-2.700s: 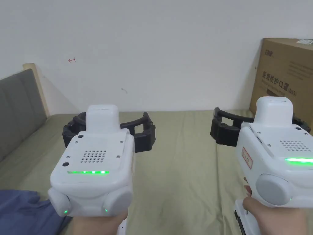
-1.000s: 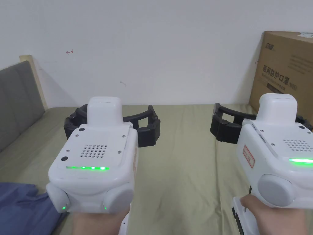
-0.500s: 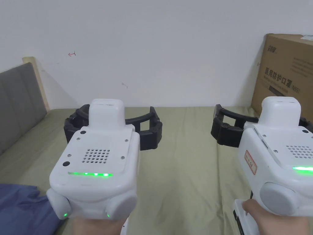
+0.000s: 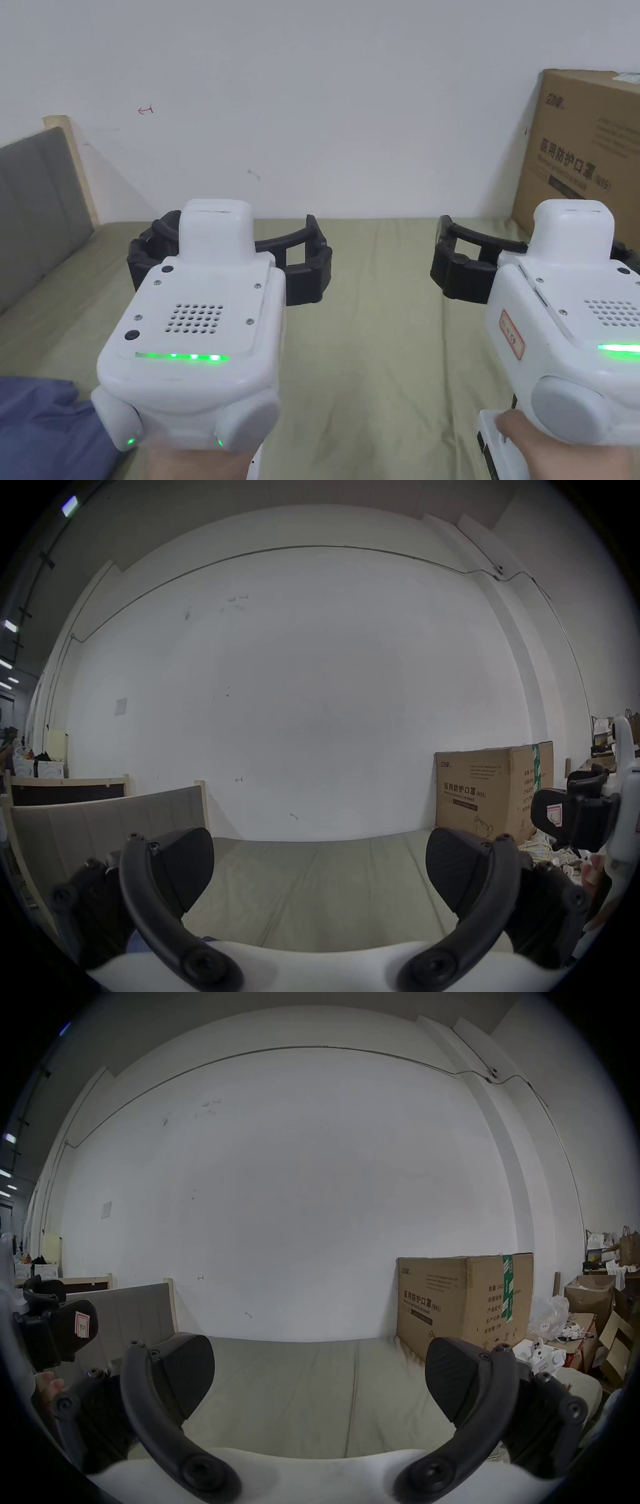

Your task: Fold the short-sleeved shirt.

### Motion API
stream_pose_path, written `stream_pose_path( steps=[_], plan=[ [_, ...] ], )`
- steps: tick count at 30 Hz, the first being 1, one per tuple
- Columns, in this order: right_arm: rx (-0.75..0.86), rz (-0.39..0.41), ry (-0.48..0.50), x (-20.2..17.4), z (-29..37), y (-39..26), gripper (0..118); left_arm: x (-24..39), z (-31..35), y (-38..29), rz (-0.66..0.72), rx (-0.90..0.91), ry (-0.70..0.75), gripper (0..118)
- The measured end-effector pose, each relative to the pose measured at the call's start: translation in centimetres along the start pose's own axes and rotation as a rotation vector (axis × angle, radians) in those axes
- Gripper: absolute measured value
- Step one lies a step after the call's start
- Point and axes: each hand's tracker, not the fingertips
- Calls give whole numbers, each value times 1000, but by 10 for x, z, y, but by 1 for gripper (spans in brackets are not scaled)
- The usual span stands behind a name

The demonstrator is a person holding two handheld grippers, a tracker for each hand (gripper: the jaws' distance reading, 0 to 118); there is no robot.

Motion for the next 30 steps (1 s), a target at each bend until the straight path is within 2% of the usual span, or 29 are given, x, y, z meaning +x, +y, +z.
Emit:
stream_pose_path(
  steps=[12,30],
  plan=[
    [-6,16,1,-1,-3,-1,118,-3,-5,-3,0,-34,1,118],
    [-16,-9,-15,3,-7,-2,118,-5,-11,-2,5,-56,7,118]
  ],
)
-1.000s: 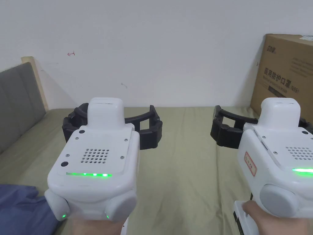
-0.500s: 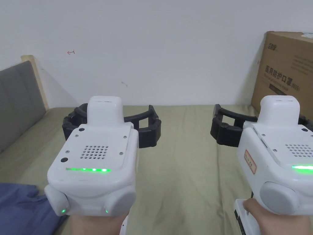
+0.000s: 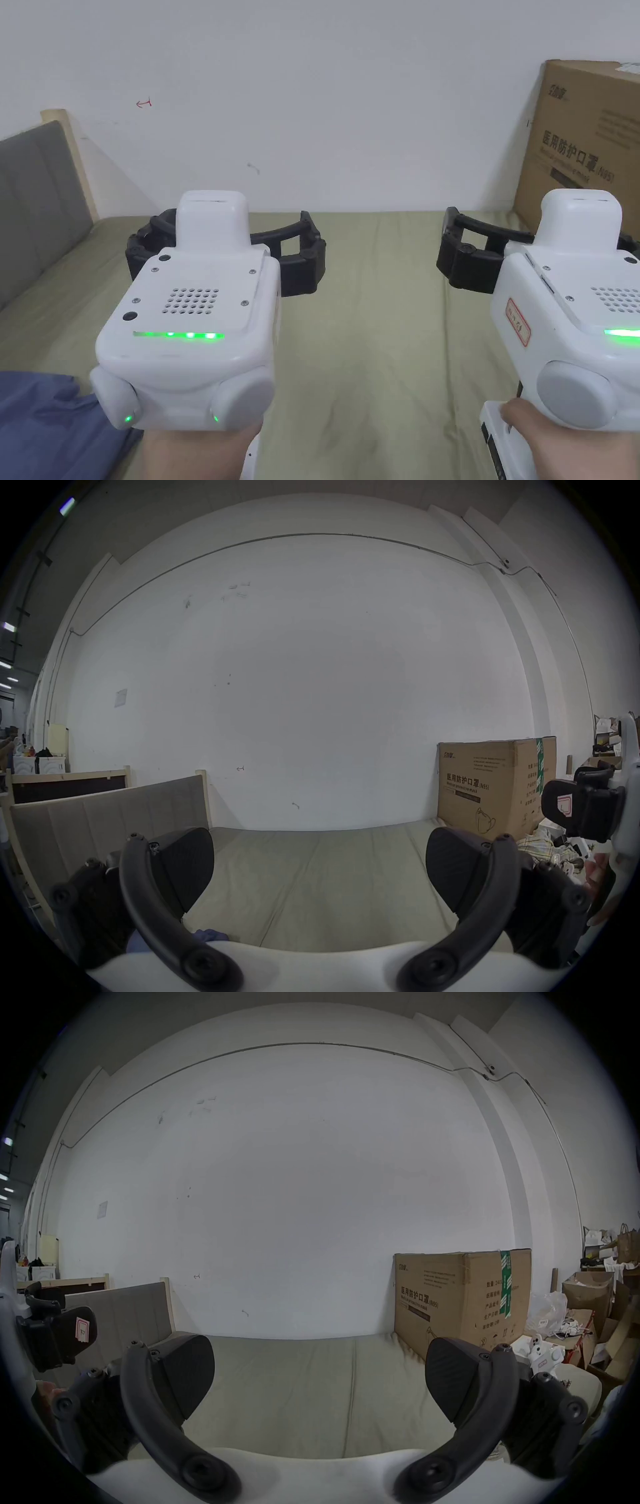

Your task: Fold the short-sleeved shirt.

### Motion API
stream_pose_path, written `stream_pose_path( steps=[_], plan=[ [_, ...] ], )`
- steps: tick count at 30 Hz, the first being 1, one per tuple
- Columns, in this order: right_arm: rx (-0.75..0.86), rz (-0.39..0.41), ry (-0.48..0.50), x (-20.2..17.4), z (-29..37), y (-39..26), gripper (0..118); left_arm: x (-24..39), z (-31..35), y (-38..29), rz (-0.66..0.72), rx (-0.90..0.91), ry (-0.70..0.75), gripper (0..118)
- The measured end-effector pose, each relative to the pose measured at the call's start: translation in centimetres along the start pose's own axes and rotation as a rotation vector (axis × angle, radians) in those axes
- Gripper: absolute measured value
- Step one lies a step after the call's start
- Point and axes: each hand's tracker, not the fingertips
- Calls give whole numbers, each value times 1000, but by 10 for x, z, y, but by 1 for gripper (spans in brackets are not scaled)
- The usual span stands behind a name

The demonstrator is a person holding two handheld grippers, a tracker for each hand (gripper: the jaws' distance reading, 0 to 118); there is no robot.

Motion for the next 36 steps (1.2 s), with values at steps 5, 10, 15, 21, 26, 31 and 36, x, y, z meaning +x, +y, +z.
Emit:
stream_pose_path(
  steps=[5,10,15,21,26,31,36],
  plan=[
    [-8,2,-3,0,-1,0,118,0,0,0,5,-1,0,118],
    [-7,4,-1,-1,0,0,118,-1,0,0,8,-1,0,118],
    [-8,21,2,-3,0,0,118,-1,0,-2,16,-4,-1,118],
    [-50,21,20,-4,-1,0,90,1,2,-4,-27,-26,16,105],
    [-79,-5,-33,-8,-5,-11,0,-10,-1,-12,54,-116,-93,16],
    [-140,-58,-32,6,-8,-14,0,-8,-2,-22,-19,-120,-26,0],
    [-156,-35,20,4,-8,-18,0,-22,-10,-22,17,-167,-19,0]
  ],
)
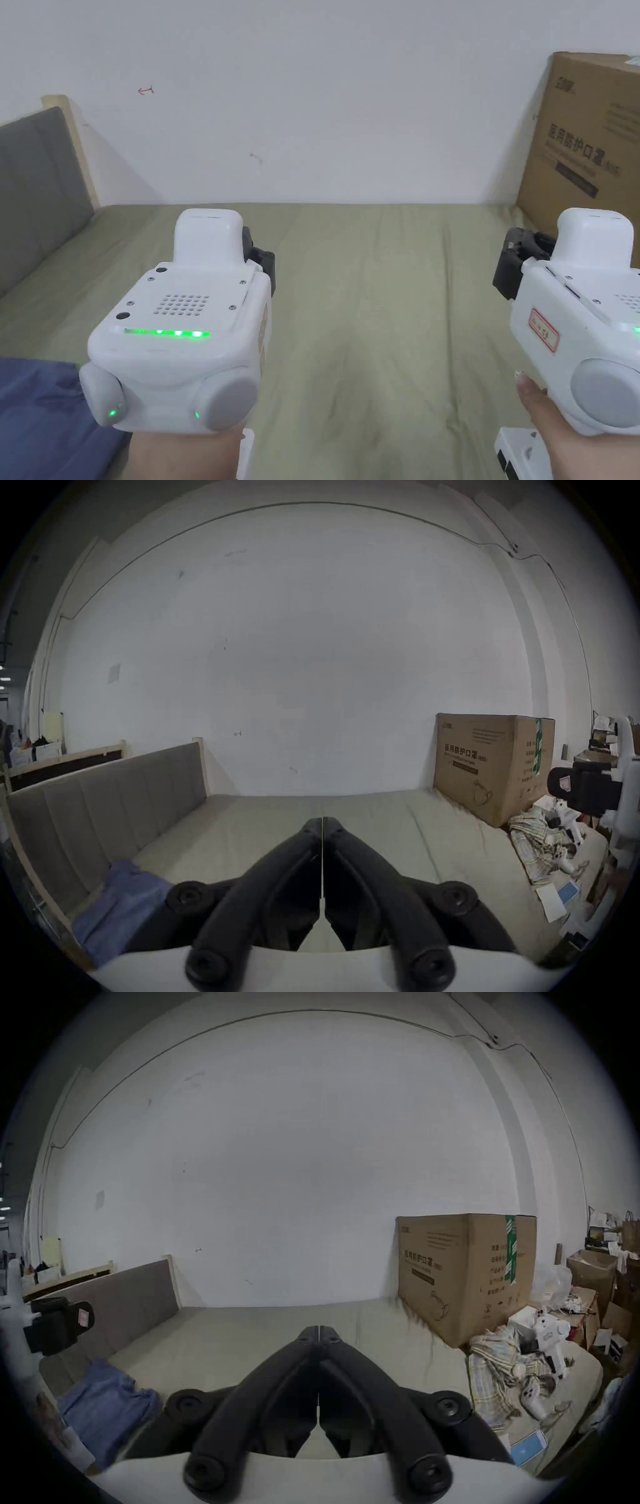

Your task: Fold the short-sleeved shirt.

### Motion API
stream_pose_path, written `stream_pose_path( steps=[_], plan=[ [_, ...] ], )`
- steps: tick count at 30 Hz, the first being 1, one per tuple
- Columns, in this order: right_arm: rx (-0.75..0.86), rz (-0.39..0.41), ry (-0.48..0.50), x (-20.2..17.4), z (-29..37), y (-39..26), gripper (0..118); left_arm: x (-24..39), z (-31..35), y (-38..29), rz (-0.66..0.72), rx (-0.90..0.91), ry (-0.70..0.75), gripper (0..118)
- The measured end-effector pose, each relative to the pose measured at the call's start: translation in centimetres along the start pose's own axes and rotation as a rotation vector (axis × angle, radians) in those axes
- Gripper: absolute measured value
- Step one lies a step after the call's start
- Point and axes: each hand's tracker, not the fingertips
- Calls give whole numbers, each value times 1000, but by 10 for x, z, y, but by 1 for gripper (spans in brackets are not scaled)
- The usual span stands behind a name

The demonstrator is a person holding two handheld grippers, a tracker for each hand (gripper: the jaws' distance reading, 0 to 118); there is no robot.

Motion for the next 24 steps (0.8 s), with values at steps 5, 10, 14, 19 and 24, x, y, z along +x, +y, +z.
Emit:
stream_pose_path(
  steps=[5,10,14,19,24],
  plan=[
    [-22,64,123,-52,-16,-9,0,-64,22,-9,-3,-16,113,0],
    [-100,52,388,-155,-28,-24,0,-179,86,-26,17,-63,389,0],
    [-101,103,529,-218,-21,-30,0,-242,131,-38,58,-83,575,0],
    [-150,112,594,-247,-27,-33,0,-252,128,-48,61,-124,551,0],
    [-213,156,601,-247,-35,-51,0,-276,38,-113,199,-815,119,0]
  ],
)
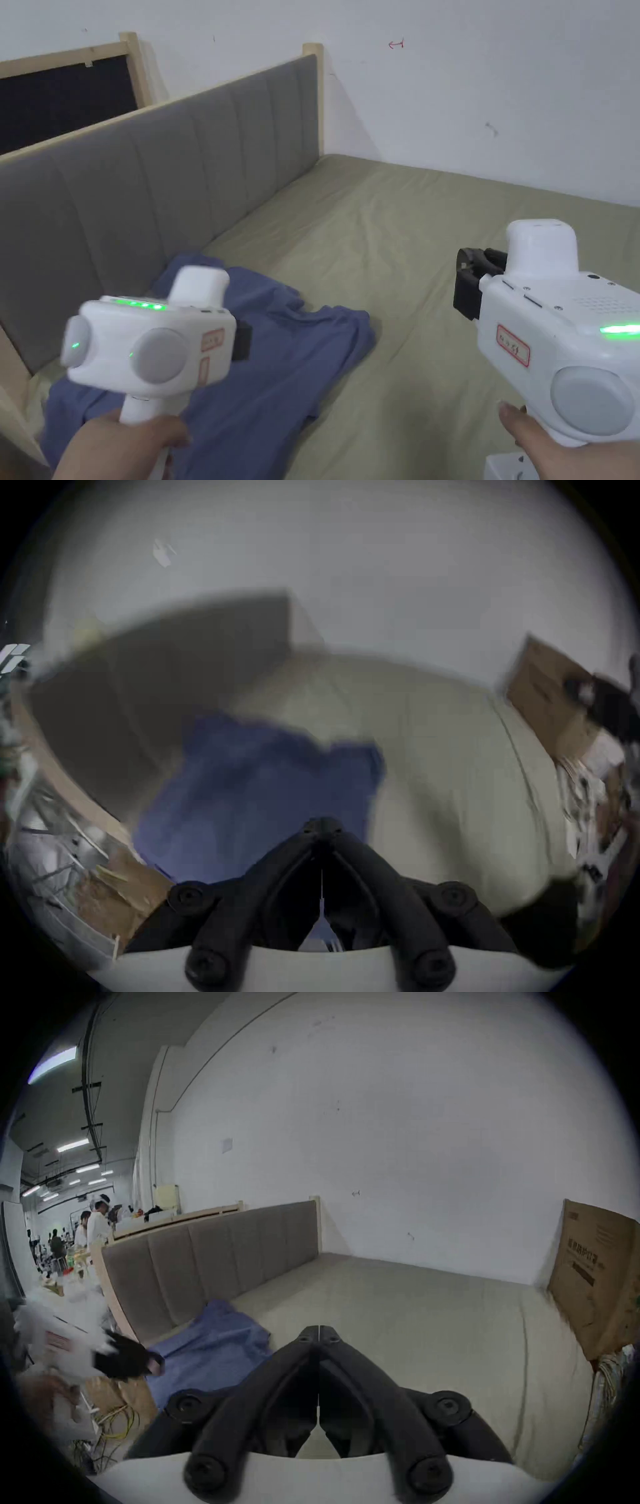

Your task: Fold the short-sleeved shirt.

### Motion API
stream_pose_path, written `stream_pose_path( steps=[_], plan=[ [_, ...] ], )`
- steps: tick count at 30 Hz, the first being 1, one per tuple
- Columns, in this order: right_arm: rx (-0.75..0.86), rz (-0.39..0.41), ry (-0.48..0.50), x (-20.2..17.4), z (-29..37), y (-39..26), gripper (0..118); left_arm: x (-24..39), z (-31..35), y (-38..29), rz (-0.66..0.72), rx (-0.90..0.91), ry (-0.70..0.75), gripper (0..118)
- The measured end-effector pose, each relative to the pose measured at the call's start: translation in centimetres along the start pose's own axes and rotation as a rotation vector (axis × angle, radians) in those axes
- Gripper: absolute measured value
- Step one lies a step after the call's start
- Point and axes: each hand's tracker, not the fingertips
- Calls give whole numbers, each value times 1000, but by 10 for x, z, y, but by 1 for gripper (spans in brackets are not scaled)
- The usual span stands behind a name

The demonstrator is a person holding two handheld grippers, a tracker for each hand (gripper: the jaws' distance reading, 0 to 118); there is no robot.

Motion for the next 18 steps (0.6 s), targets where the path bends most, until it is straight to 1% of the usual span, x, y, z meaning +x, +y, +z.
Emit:
stream_pose_path(
  steps=[2,4,8,9,10,11,12,13,15,18],
  plan=[
    [-37,20,-1,5,-5,-10,0,-7,-50,-8,9,-101,-84,0],
    [-87,36,-5,12,-11,-20,0,-8,-83,-9,19,-174,-27,0],
    [-152,23,-14,28,-21,-35,0,-5,-120,-5,17,-182,-35,1],
    [-163,13,-15,30,-25,-37,0,-4,-128,-2,19,-197,-34,16],
    [-173,4,-17,33,-28,-39,0,-3,-134,-2,23,-217,-29,51],
    [-180,-8,-21,36,-31,-42,0,-3,-145,-2,27,-249,-15,110],
    [-188,-19,-21,39,-33,-44,0,-3,-154,-3,37,-271,-21,118],
    [-197,-28,-17,39,-37,-45,0,-2,-150,8,43,-254,-13,117],
    [-205,-33,-9,42,-41,-49,0,-3,-165,0,42,-267,1,117],
    [-220,-17,-8,40,-44,-54,0,0,-192,-10,22,-323,26,118]
  ],
)
